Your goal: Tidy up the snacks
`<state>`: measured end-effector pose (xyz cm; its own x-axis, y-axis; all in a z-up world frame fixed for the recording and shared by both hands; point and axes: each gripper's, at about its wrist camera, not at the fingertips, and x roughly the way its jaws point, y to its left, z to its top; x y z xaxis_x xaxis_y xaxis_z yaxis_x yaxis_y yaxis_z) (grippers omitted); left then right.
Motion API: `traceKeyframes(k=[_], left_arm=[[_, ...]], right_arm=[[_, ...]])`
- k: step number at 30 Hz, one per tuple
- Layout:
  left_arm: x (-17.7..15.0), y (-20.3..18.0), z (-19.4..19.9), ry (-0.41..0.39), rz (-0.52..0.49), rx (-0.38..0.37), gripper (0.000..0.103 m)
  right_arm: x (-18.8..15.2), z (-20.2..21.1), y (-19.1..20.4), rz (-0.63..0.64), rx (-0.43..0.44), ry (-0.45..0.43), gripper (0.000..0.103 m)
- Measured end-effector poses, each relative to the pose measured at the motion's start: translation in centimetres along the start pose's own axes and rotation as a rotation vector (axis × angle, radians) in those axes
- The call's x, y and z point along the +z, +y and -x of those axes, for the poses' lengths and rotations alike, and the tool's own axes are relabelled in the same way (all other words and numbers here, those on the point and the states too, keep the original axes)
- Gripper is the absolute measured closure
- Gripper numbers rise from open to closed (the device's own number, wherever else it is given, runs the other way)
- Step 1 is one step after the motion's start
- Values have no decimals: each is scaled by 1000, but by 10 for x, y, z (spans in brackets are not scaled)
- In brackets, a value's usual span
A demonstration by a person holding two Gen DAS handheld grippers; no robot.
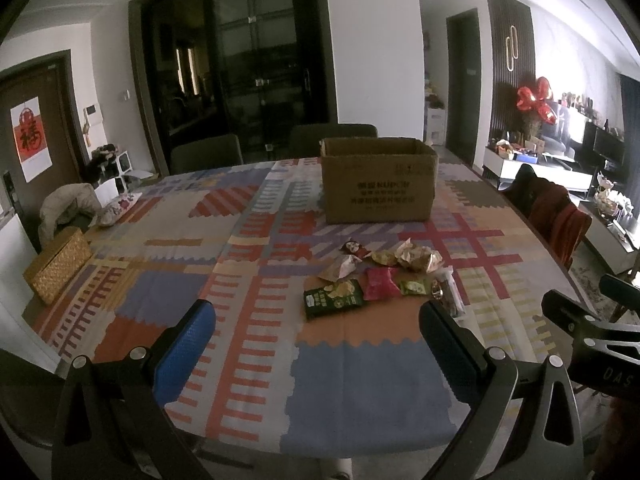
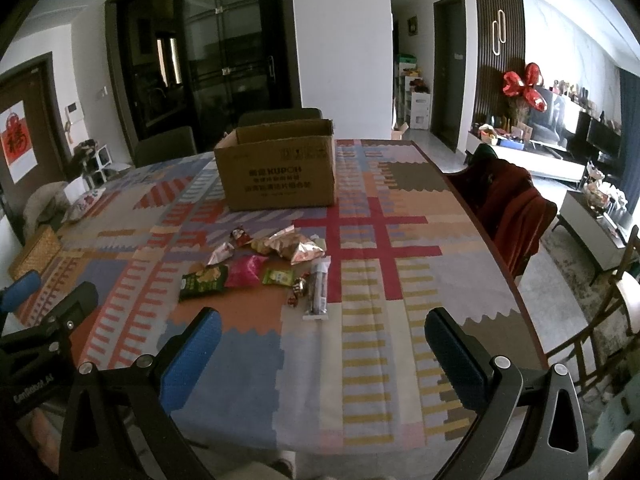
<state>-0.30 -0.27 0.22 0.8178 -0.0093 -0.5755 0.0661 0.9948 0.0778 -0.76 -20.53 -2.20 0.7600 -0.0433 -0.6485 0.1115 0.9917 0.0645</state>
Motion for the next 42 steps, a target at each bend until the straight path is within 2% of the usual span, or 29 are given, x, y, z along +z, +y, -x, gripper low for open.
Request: traceKeyframes(k=[27,42], left_arm=[[-1,0,-1,4,1,1,0],[-2,5,-7,11,4,-2,0]], right_arm=[[2,-3,1,9,6,5,0],[4,-17,15,19,7,22,0]])
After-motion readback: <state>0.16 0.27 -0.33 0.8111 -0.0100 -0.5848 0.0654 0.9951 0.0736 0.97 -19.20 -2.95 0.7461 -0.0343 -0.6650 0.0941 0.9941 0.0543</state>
